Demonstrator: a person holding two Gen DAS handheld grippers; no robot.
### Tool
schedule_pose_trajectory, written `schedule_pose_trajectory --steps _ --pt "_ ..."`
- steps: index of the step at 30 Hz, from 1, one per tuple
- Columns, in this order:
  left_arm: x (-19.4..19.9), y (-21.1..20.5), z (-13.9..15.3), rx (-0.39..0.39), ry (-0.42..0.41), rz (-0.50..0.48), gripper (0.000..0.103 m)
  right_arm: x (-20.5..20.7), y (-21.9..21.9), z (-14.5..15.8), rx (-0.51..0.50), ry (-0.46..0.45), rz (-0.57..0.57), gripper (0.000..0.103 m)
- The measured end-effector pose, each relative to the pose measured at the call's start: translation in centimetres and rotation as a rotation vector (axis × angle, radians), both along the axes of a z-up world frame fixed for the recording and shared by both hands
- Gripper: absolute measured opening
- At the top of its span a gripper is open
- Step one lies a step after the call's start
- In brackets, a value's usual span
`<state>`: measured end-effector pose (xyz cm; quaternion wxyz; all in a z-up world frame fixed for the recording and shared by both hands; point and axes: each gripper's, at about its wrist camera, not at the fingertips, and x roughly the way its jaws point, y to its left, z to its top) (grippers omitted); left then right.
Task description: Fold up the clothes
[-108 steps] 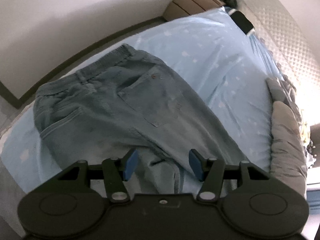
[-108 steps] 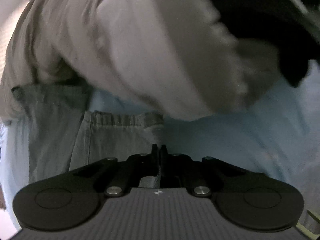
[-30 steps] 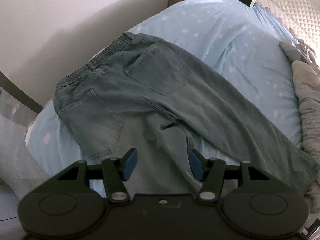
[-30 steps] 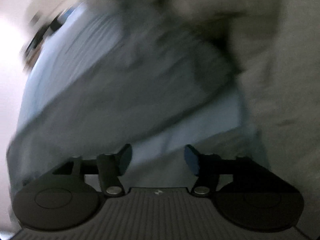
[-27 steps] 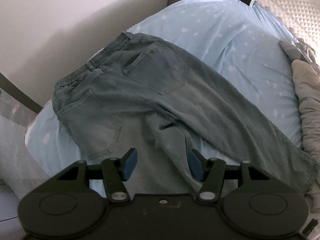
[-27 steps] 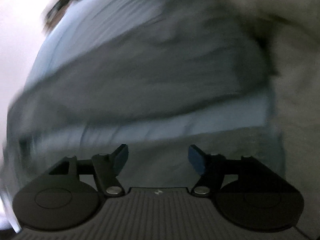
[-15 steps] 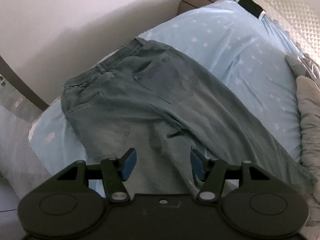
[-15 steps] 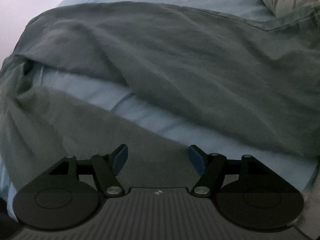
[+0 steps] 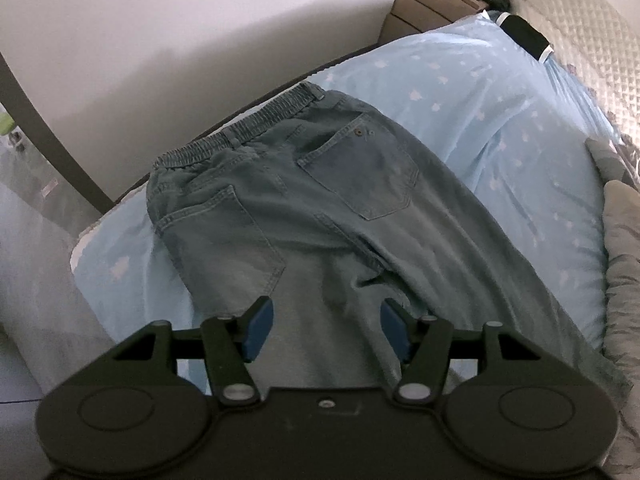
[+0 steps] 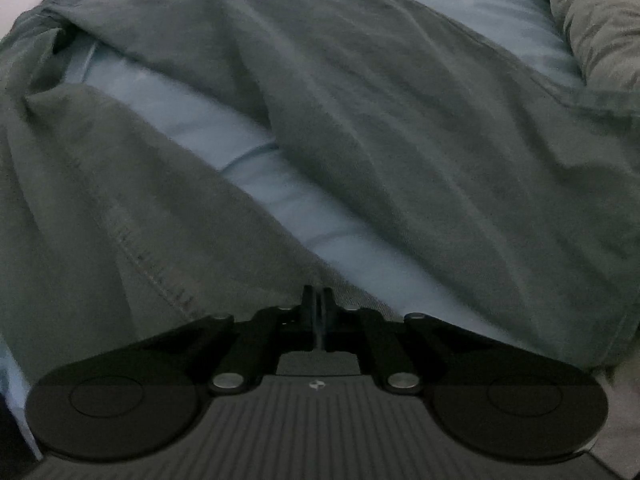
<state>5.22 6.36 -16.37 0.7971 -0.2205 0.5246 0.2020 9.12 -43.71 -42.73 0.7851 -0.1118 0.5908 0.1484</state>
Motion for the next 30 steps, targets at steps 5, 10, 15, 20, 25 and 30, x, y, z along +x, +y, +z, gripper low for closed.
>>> schedule_pose_trajectory --steps 5,10,15,20,25,30 --pt "0.2 0.3 0.0 -0.004 -0.007 -0.008 0.057 -1.4 -0.7 1.9 0.016 -0.056 -0.057 0.0" --pt "-0.1 0.9 0.0 -0.012 -0.01 -0.002 0.057 -2.2 -1.5 2.7 -0.039 -0.092 -0.058 0.0" --pt "-0.4 1.8 0.0 -0.036 -0.02 0.015 0.057 -1.4 -1.7 1.4 -0.163 -0.034 -0.156 0.0" --pt "-0.5 3.1 -0.3 -0.057 -0.021 0.038 0.057 -3.0 -5.0 2.0 -0.054 -0.006 -0.377 0.0" --pt "-0.4 5.2 -1.9 -0.096 0.005 0.102 0.057 -6.7 -5.2 4.0 0.057 -0.035 -0.513 0.002" --pt "-0.3 8.2 -3.5 -0.151 0.015 0.182 0.058 -10.9 -4.3 4.9 0.123 -0.018 -0.68 0.009"
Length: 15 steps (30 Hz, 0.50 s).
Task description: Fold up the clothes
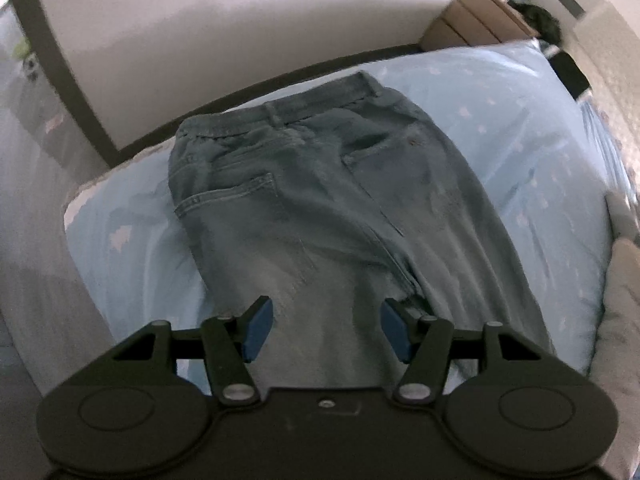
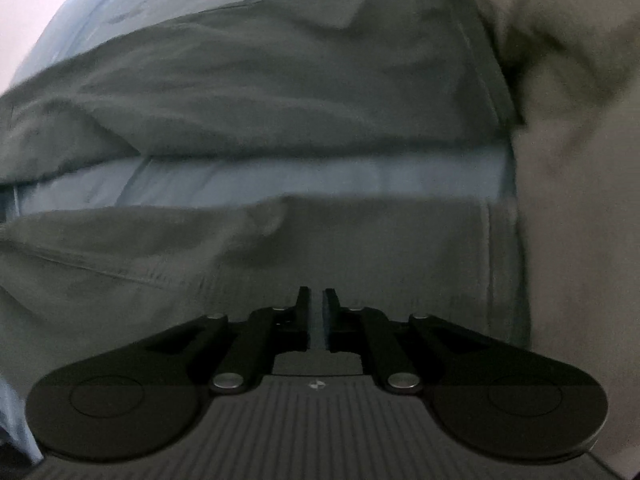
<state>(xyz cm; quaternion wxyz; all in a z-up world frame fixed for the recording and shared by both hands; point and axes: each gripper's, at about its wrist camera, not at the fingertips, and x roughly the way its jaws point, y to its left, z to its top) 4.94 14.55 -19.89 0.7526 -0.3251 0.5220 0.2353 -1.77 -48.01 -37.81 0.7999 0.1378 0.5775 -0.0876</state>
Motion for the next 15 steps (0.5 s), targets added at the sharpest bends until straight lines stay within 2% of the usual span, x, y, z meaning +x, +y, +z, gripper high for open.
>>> schedule_pose_trajectory --steps 1,5,7,9,13,15 --pt "0.0 0.8 -0.3 -0.015 0.002 0.026 0.059 -0.8 0.1 0.2 0.014 0.0 -0.038 0.014" --pt "0.1 5.1 -1.5 -0.06 -0.006 0.131 0.063 -4.1 0.2 0.9 0.08 0.008 -0.257 0.02" --pt "0.1 7.6 -2.5 -0.086 -0.011 0.196 0.065 -5.9 0.2 1.3 0.127 0.007 -0.393 0.033" --pt "0.0 9.9 -3.7 -0.113 -0.014 0.243 0.065 -7.8 0.2 2.0 0.164 0.004 -0.555 0.042" --pt "-0.3 13.7 -6.8 -0.169 -0.011 0.299 0.065 -11.5 1.4 3.2 0.2 0.059 -0.853 0.049" --pt "-0.5 15.0 -8.5 -0.196 -0.008 0.314 0.065 -13.1 2.4 3.9 0.206 0.082 -0.966 0.052"
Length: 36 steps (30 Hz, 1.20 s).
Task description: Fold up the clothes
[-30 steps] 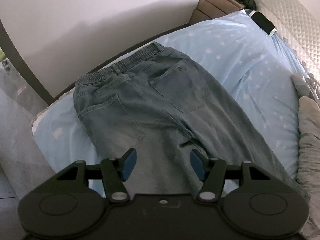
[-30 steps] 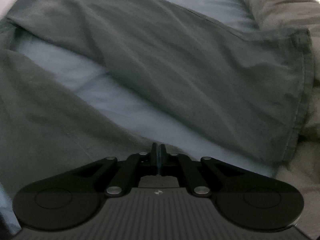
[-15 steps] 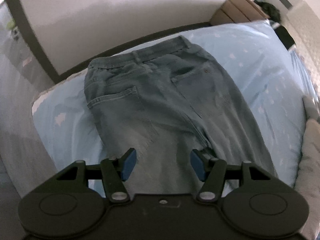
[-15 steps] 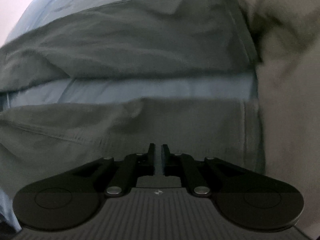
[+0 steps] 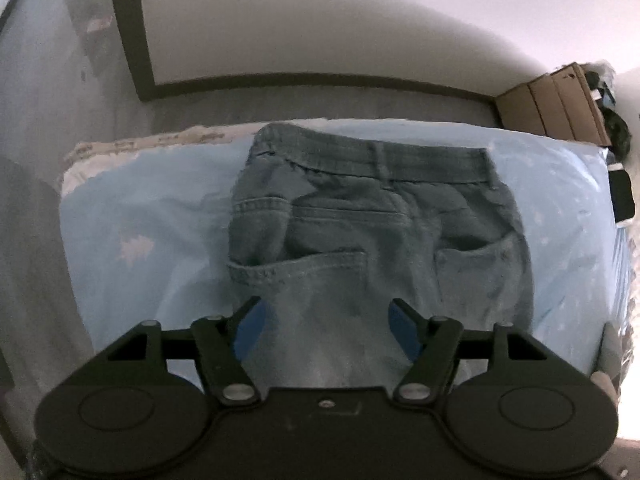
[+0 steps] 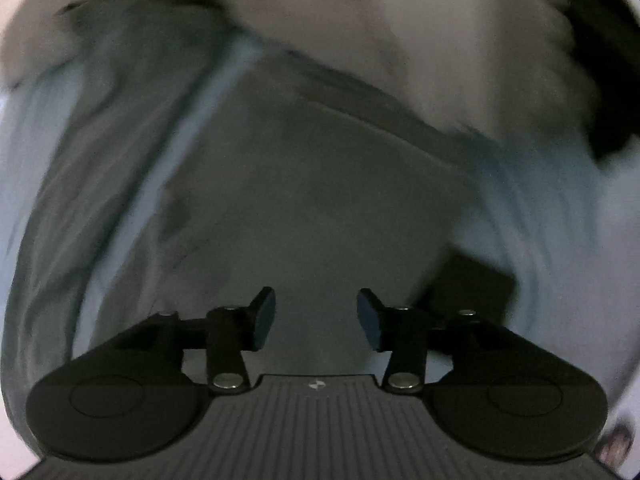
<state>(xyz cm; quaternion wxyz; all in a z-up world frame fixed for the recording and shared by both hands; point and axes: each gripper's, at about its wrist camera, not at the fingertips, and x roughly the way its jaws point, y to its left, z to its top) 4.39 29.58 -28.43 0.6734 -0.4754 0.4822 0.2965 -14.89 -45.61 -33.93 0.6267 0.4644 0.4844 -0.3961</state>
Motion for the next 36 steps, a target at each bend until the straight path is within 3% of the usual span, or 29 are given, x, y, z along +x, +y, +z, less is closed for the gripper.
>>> schedule_pose_trajectory --steps 2,4,7,15,18,20,22,25,32,36 --pt "-0.2 0.8 -2.0 -0.026 0.039 0.009 0.065 -1.5 1.1 0.9 0.006 0.001 -0.092 0.053" --pt "-0.5 1.3 -3.7 -0.052 0.062 0.015 0.065 -2.7 2.0 2.0 0.007 -0.008 -0.166 0.061" --pt "-0.6 1.6 -5.9 -0.093 0.074 0.024 0.065 -3.6 3.1 3.5 0.001 -0.013 -0.228 0.067" --pt "0.6 1.0 -9.3 -0.145 0.109 0.068 0.059 -3.2 2.6 5.0 -0.015 -0.037 -0.242 0.076" --pt "1.2 0.5 -9.9 -0.144 0.151 0.055 0.056 -2.9 1.8 4.1 -0.035 -0.022 -0.184 0.077" --pt "1.7 0.1 -10.2 -0.133 0.18 0.037 0.052 -3.8 1.6 3.0 -0.015 -0.011 -0.205 0.077" --pt "1.9 -0.3 -9.6 -0.108 0.176 0.034 0.03 -4.8 1.5 2.0 0.005 -0.014 -0.243 0.077" --pt "2.5 -0.7 -8.0 -0.077 0.162 0.019 0.01 -5.9 1.8 0.3 0.038 -0.054 -0.312 0.077" --pt "2.9 -1.8 -3.1 -0.024 0.123 0.026 0.008 -6.4 1.5 -3.7 0.097 -0.097 -0.412 0.077" --pt "3.4 -2.1 -1.4 -0.007 0.1 0.027 0.008 -5.2 1.1 -5.2 0.095 -0.114 -0.432 0.071"
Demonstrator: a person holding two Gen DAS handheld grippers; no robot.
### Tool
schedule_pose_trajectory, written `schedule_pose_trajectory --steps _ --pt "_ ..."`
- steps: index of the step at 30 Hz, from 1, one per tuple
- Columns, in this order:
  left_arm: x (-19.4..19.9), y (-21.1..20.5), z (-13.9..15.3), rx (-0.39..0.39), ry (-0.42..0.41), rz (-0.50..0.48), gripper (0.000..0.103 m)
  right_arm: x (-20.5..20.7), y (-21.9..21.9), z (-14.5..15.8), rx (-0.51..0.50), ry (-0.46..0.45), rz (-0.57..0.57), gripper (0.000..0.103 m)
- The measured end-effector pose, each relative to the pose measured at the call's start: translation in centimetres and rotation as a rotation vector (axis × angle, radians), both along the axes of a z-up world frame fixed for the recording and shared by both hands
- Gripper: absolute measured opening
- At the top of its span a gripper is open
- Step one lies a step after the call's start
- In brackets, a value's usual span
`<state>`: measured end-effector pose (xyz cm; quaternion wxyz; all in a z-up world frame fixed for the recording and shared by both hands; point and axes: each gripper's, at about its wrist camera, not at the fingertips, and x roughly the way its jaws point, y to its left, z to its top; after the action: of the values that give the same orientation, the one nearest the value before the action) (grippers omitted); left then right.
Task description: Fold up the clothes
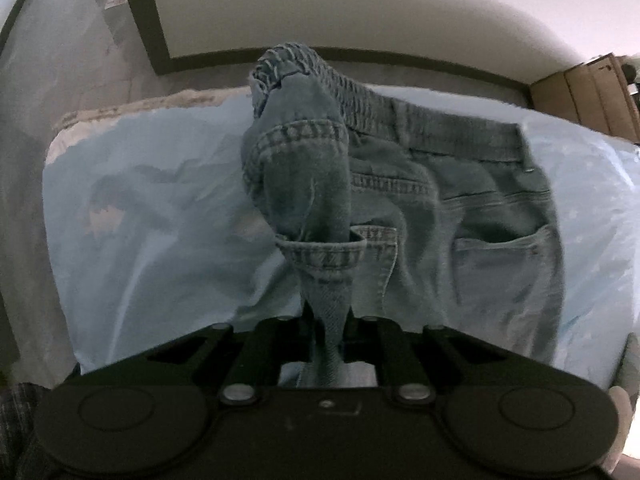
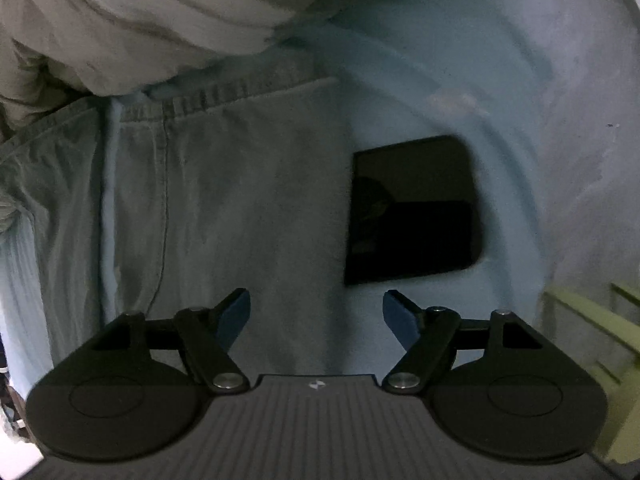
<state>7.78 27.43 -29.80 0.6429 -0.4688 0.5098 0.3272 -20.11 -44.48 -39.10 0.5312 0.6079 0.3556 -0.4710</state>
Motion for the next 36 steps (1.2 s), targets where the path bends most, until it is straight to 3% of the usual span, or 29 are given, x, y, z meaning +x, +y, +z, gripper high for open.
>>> schedule_pose_trajectory --steps 3,7,14,17,23,30,36 --pt "1.2 -0.6 0.5 0.017 -0.003 -0.017 0.008 1.0 0.0 -0.3 -0.027 0.036 0.002 0.068" --pt "2.2 -1.1 0.5 0.031 -0.017 -0.025 0.008 1.7 0.4 0.7 -0.072 0.049 0.0 0.007" --pt "3.4 -1.0 1.4 0.011 -0.059 -0.031 0.008 4.8 -0.9 5.8 -0.178 -0.06 0.022 0.004" --pt "5.4 -1.4 3.0 0.027 -0.092 -0.073 0.008 8.3 -2.1 9.0 -0.25 -0.107 0.075 0.003" --pt "10.9 -2.0 4.8 -0.008 -0.191 -0.055 0.008 17.4 -4.7 13.1 -0.372 -0.16 0.182 0.003" --pt "19.2 -3.7 4.0 -0.022 -0.202 -0.097 0.008 28.3 -8.1 13.3 -0.441 -0.156 0.302 0.003" --pt "26.0 -5.5 1.8 -0.016 -0.135 -0.131 0.008 35.1 -9.6 11.6 -0.447 -0.101 0.381 0.003"
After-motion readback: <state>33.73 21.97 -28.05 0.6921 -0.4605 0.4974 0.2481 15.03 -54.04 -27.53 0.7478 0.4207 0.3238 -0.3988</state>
